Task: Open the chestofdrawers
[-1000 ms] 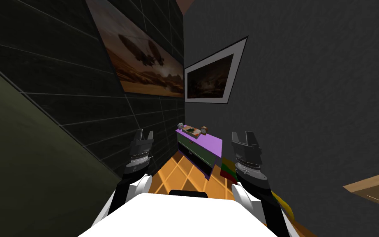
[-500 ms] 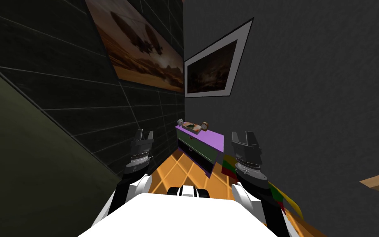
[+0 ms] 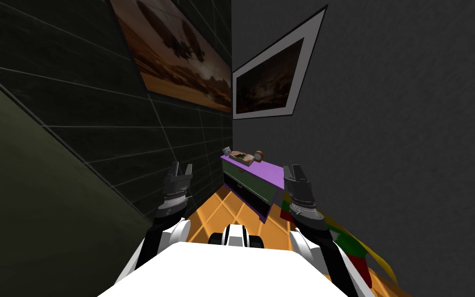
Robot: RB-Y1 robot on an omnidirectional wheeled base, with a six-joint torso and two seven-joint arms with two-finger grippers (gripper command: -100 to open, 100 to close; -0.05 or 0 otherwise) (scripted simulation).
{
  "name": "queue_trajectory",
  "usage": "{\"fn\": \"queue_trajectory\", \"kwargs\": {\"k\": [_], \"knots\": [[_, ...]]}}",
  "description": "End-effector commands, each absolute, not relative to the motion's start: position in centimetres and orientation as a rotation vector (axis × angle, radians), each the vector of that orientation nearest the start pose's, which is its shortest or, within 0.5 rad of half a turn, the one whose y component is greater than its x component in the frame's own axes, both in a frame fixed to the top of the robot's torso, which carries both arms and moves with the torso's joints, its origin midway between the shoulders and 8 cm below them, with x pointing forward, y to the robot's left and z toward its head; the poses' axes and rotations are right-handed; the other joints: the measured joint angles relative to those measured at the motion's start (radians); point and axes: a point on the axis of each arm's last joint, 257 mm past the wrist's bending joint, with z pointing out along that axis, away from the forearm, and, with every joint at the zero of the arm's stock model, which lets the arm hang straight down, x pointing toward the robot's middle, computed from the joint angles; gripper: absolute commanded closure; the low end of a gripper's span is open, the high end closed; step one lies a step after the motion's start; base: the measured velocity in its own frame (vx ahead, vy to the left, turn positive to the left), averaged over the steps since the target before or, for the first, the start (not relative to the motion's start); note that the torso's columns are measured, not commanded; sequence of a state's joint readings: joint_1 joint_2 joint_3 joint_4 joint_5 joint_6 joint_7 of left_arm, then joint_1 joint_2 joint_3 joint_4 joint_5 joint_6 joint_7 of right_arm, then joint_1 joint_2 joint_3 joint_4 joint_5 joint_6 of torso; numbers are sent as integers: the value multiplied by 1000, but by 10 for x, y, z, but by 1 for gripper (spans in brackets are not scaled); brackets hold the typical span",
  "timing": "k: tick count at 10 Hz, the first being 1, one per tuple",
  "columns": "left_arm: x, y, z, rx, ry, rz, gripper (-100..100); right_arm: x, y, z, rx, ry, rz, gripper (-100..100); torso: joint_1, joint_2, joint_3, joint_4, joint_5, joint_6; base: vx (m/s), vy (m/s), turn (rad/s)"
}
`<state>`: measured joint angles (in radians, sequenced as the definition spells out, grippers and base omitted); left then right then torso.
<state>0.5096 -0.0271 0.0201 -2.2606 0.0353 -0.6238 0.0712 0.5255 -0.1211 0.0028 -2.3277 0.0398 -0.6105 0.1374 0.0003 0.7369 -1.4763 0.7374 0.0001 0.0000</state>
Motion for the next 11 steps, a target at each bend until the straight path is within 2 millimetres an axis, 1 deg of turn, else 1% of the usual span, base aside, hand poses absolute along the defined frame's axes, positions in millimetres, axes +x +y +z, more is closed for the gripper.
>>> {"fn": "queue_trajectory", "kwargs": {"k": [1,2,3,5,6,7,8,9,10,11], "knots": [[322,291,36,-639,480,-1384,0,331,-234,39,320,766,1100,-100,0,0,0,0,0,0,44,15,74],[322,291,36,-639,480,-1384,0,337,-226,32,291,808,1066,-100,0,1,0,1,0,0,42,15,84],[322,291,36,-639,480,-1384,0,337,-226,32,285,809,1053,-100,0,1,0,1,0,0,32,11,21],[322,291,36,-639,480,-1384,0,350,-208,14,216,895,978,-100,-1,2,1,1,0,0,37,11,50],[322,291,36,-639,480,-1384,0,350,-208,14,208,895,961,-100,0,1,0,1,0,0,35,6,37],[322,291,36,-639,480,-1384,0,356,-199,4,169,938,921,-100,0,1,0,1,0,0,34,7,52],[322,291,36,-639,480,-1384,0,356,-199,4,163,939,910,-100,0,1,0,1,0,0,28,6,30],[322,291,36,-639,480,-1384,0,362,-191,-6,120,981,865,-100,0,2,1,1,0,0,36,8,59],[322,291,36,-639,480,-1384,0,362,-191,-6,115,980,857,-100,0,1,0,1,0,0,30,6,27],[322,291,36,-639,480,-1384,0,368,-182,-17,69,1021,809,-100,0,1,0,1,0,0,31,9,48]]}}
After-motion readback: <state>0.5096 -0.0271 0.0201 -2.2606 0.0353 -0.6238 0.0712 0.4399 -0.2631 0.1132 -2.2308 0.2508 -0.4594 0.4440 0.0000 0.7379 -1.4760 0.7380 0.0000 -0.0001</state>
